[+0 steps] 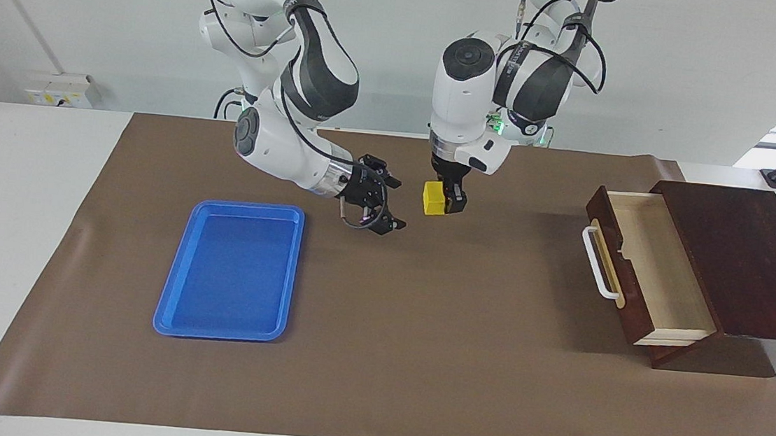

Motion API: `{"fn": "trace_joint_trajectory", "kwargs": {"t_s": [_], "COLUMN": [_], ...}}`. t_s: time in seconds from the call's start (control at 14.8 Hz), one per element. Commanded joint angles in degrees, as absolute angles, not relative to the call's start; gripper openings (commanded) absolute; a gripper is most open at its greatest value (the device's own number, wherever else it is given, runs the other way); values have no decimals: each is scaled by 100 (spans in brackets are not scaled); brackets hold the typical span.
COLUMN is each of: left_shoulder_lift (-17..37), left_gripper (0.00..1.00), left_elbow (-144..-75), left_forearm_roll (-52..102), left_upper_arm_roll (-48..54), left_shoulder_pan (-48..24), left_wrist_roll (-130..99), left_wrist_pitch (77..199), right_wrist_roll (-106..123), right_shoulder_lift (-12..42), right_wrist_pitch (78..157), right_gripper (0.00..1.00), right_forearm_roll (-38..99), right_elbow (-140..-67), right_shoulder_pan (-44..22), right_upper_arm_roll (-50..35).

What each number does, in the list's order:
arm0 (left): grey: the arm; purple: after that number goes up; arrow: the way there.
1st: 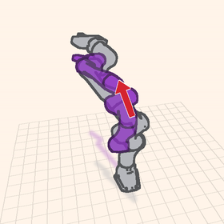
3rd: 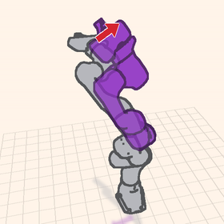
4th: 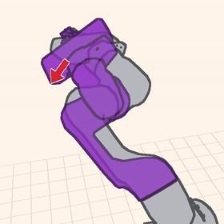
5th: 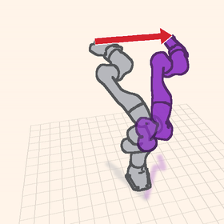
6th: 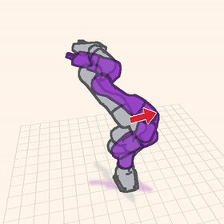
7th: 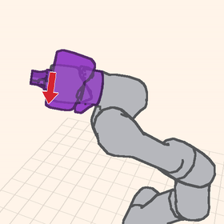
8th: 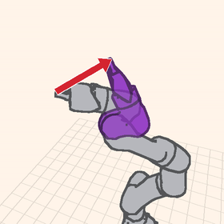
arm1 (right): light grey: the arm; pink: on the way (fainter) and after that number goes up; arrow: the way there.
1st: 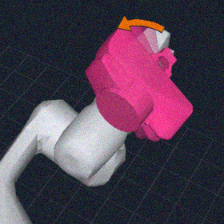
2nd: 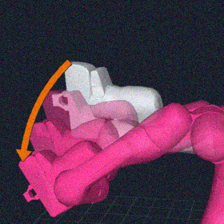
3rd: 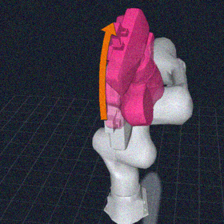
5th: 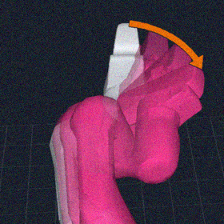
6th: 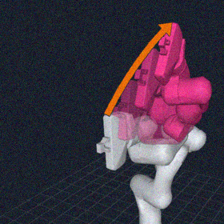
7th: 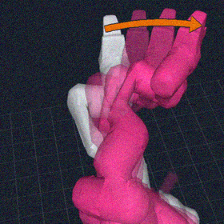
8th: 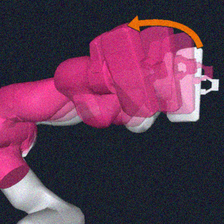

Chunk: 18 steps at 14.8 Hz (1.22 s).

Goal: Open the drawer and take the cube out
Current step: 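Lift the cube with the left gripper while the right gripper approaches, then close the right gripper on the yellow cube held by the left gripper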

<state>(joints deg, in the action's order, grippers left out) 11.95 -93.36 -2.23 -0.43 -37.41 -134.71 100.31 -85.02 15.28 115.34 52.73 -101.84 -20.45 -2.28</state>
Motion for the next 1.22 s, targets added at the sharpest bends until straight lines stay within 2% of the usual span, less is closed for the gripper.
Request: {"fn": "trace_joint_trajectory", "kwargs": {"t_s": [0.0,0.41,1.15], "left_shoulder_lift": [1160,1195,1187], "left_gripper": [0,0,0], "left_elbow": [-9404,-9413,-9483], "left_forearm_roll": [-176,-149,-141], "left_upper_arm_roll": [-88,-88,-88], "left_shoulder_pan": [-3771,-3718,-3656], "left_wrist_roll": [-13535,-14071,-14203], "left_wrist_pitch": [10134,10617,10731], "right_wrist_roll": [-8560,-8833,-8798], "right_shoulder_lift": [1345,1406,1415], "right_wrist_pitch": [11768,12629,12665], "right_gripper": [100,100,100], "right_forearm_roll": [5502,5511,5511], "right_elbow": [-10468,-10389,-10397], "right_shoulder_pan": [-2074,-2672,-2698], "right_upper_arm_roll": [-237,-237,-229]}}
